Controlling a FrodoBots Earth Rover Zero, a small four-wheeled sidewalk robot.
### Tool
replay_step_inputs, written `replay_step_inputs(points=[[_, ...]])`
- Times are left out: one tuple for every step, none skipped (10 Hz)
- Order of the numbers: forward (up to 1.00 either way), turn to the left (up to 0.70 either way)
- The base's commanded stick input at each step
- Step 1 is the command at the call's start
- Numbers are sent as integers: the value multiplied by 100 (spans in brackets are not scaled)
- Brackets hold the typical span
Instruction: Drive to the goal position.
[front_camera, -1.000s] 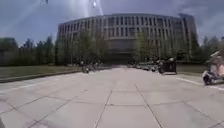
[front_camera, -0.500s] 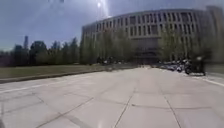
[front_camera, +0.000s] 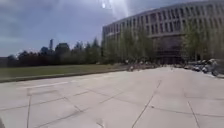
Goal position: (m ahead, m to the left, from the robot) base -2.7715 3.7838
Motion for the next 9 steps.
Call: replay_step_inputs(points=[[0,50],[0,50],[0,50],[0,50],[0,50],[0,50],[0,50],[0,50],[0,50]])
